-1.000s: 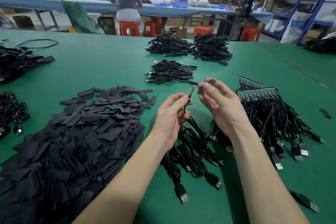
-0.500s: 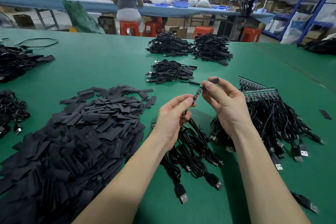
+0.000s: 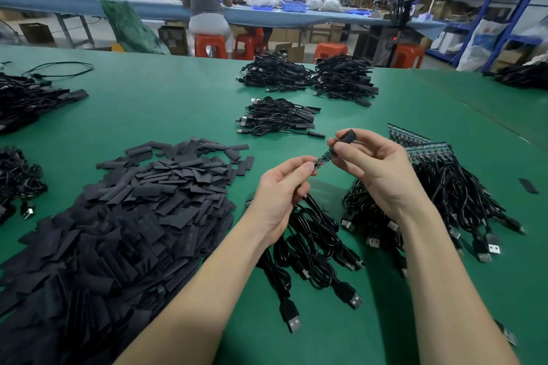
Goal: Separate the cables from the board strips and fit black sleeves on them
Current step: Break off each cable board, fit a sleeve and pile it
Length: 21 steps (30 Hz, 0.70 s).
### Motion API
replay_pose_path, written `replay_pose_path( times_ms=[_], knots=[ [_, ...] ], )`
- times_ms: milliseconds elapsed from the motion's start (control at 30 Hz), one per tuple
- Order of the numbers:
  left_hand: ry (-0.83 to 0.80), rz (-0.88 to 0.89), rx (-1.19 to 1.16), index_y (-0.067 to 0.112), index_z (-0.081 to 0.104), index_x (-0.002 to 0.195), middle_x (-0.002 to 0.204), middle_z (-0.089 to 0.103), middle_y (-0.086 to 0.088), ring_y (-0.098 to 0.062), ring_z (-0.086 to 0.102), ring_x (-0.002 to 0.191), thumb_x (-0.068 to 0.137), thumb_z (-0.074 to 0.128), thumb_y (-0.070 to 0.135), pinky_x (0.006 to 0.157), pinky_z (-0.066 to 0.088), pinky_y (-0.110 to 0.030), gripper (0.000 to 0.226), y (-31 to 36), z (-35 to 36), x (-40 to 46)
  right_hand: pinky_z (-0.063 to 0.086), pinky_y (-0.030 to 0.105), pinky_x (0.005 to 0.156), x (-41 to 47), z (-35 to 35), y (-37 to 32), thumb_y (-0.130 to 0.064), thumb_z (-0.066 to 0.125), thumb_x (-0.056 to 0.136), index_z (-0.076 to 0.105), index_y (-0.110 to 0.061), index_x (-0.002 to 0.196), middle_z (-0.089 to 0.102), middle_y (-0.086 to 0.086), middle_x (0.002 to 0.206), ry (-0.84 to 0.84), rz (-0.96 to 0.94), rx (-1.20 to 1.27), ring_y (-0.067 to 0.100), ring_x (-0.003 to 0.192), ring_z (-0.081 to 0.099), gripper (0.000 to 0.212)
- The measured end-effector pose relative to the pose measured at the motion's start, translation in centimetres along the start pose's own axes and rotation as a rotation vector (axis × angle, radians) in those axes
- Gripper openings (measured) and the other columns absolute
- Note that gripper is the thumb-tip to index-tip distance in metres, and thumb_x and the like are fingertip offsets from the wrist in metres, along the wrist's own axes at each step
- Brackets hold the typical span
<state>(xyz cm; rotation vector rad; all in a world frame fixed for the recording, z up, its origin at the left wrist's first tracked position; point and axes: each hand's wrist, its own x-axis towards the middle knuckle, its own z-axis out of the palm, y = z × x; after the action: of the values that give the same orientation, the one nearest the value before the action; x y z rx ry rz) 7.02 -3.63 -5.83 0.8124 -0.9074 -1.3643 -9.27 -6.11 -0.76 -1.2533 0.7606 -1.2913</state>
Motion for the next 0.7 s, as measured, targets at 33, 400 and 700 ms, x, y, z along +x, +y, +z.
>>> replay_pose_path(
  times_ms=[33,400,700],
  knots=[
    [-0.003,-0.005,-0.002,0.021,0.075,0.093,0.079,0.066,0.009,-0.004,0.043,0.054,0.098,0.060,0.012,0.055,0.037,-0.012,0.018,0.1,-0.1,0.0,0.058,0.023,0.080,-0.1,-0.1,0.0,-0.009,0.076,0.074,0.074,-0.011,0.095,0.078,0.010,0.096,-0.012,0.029,0.024,0.014,0.090,0.073,0.021],
    [0.001,-0.002,0.028,0.019,0.076,0.091,0.078,0.066,0.010,-0.004,0.041,0.056,0.100,0.058,0.014,0.058,0.034,-0.018,0.021,-0.3,-0.3,0.2,0.059,0.025,0.076,-0.2,-0.8,-1.7,-0.020,0.089,0.057,0.079,-0.015,0.084,0.076,0.018,0.094,-0.115,0.171,-0.114,0.022,0.082,0.073,0.029],
    [0.065,-0.003,-0.030,0.014,0.062,0.093,0.075,0.066,0.006,-0.004,0.041,0.054,0.098,0.060,0.009,0.057,0.031,-0.019,0.007,-0.2,-0.3,0.3,0.059,0.026,0.076,0.2,0.1,-0.2,-0.010,0.084,0.066,0.075,-0.010,0.085,0.076,0.018,0.089,-0.013,0.111,-0.064,0.021,0.079,0.073,0.021]
  ],
)
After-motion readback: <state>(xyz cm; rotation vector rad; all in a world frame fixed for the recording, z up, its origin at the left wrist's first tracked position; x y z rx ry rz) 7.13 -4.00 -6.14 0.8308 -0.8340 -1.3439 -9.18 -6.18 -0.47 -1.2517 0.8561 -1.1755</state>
